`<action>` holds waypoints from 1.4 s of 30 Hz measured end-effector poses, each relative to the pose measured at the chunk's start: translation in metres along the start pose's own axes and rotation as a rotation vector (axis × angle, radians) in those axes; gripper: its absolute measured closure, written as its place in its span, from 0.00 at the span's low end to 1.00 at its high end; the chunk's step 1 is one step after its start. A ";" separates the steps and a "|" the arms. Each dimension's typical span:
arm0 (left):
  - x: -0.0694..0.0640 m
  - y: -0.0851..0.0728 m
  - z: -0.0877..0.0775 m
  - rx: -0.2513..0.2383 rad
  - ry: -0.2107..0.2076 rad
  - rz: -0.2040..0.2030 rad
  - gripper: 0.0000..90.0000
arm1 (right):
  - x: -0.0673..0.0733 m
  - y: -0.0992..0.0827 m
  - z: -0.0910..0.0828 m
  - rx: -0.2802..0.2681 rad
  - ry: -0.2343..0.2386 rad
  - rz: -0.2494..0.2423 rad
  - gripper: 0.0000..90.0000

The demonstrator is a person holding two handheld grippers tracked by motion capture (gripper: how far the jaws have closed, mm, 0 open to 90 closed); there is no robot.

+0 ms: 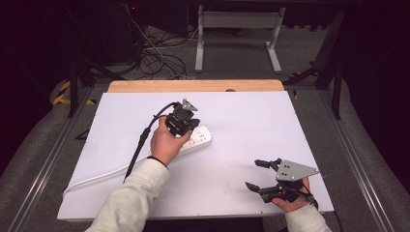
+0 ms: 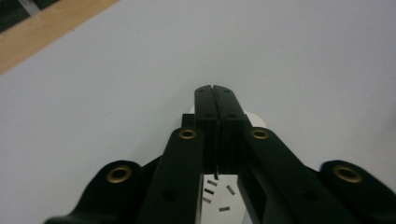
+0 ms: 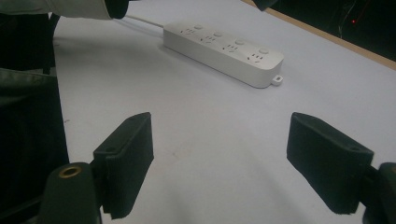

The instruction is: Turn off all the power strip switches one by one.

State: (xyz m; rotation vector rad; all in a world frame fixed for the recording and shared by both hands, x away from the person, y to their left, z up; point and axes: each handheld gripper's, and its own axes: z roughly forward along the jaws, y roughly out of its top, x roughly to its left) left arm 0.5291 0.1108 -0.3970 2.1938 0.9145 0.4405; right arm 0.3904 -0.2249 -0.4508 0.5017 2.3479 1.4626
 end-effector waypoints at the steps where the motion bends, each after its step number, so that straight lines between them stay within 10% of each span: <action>1: 0.001 0.000 -0.004 0.002 -0.011 0.001 0.87 | 0.000 0.000 0.000 0.001 -0.001 0.002 0.26; 22: -0.020 -0.038 -0.089 -0.228 -0.138 0.057 0.47 | -0.001 0.000 -0.001 -0.007 -0.011 0.014 0.26; 33: -0.026 -0.123 -0.117 -0.338 -0.125 0.098 0.33 | -0.001 0.000 -0.002 -0.016 -0.012 0.024 0.26; 42: -0.022 -0.199 -0.126 -0.352 -0.081 0.012 0.24 | -0.001 0.000 -0.002 -0.024 -0.008 0.034 0.25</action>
